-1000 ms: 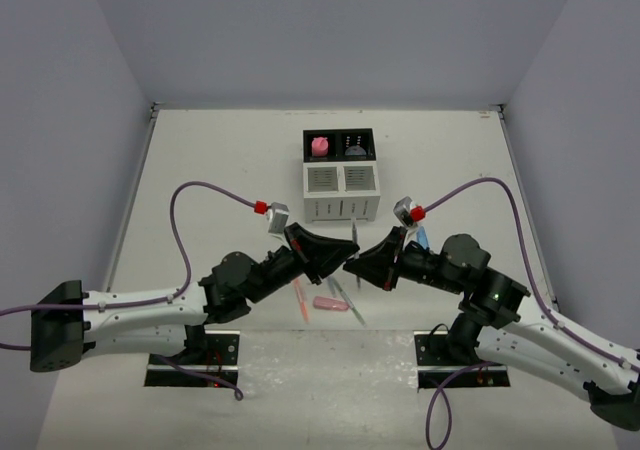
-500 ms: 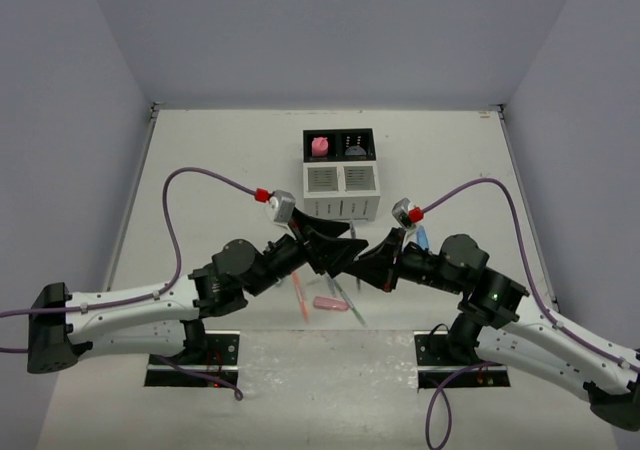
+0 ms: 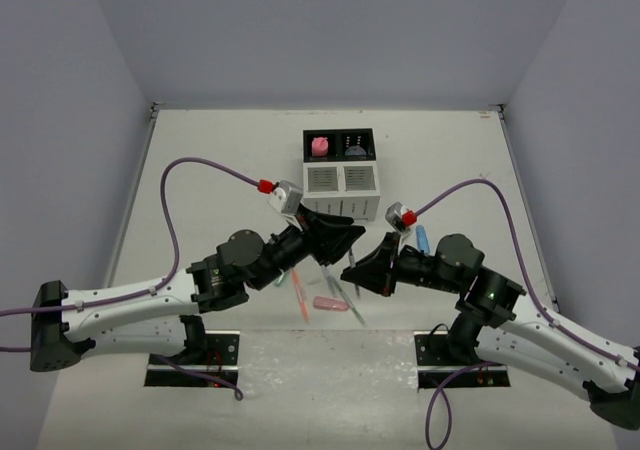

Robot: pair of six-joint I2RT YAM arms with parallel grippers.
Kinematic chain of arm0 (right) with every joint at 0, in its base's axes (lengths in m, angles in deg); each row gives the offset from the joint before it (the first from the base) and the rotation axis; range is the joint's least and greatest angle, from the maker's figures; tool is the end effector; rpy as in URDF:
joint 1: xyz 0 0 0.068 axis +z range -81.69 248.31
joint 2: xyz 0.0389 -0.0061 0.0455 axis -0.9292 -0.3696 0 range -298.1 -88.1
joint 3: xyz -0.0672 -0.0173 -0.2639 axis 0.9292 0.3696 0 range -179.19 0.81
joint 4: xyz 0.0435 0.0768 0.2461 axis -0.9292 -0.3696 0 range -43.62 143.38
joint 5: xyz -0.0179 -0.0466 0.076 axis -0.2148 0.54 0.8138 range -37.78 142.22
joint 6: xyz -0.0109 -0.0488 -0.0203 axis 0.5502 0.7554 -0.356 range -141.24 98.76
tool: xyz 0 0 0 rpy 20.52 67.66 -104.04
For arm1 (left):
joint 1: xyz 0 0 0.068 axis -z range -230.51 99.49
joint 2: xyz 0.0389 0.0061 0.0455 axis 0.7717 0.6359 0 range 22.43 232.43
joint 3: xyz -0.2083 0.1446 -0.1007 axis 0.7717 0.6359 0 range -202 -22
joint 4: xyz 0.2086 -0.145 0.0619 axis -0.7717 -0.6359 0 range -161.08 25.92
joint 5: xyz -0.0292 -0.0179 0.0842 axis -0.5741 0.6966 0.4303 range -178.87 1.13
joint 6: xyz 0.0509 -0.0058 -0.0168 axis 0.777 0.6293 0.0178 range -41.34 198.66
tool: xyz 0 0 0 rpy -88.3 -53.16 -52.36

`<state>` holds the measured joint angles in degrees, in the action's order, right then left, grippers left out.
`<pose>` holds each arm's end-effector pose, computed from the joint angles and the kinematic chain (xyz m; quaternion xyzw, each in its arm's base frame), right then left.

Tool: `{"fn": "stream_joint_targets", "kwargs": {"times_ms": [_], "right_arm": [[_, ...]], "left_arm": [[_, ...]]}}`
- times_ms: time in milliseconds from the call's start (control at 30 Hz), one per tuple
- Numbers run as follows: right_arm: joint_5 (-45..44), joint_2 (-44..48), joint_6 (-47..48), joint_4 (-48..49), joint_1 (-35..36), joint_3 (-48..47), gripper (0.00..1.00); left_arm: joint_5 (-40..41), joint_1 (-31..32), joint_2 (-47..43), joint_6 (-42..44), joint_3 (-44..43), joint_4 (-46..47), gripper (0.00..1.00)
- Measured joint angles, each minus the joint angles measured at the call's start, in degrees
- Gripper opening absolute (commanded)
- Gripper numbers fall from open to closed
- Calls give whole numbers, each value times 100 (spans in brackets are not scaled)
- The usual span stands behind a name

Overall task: Sort the stationery into containers
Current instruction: Close the pen cap on the pen.

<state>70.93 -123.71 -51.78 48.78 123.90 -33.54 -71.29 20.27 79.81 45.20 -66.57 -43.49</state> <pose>0.0803 0.1375 0.3108 -0.2652 0.6914 0.5395 0.4007 0.0881 -0.2201 0.3548 0.0988 0.6525 -0.5260 0.5365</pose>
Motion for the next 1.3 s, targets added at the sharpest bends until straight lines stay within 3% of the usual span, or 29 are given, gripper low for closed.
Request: {"fn": "stream_joint_targets", "kwargs": {"times_ms": [67,233,300,600,833,1100,1300], "right_arm": [[25,1,8,0,0,0,0],[24,5,26,-5,0,0,0],[5,11,55,-18,0,-2,0],[-251,-12,210,-249,41,-201,0],[-624,-699,578,-1148,10,-1304,0],[286,-1770,928,-2356,-731,-2699,0],[583,-2026,1089,-2614,-829,-2956,0]], "left_arm": [[-1,0,51,5,0,-47,36],[-21,0,109,-19,0,-121,5],[-59,2,112,-70,0,-112,0],[-151,-17,115,-289,8,31,0],[-44,-185,164,-504,152,772,0],[435,-267,237,-763,570,1774,0],[547,-263,111,-870,680,1751,0]]}}
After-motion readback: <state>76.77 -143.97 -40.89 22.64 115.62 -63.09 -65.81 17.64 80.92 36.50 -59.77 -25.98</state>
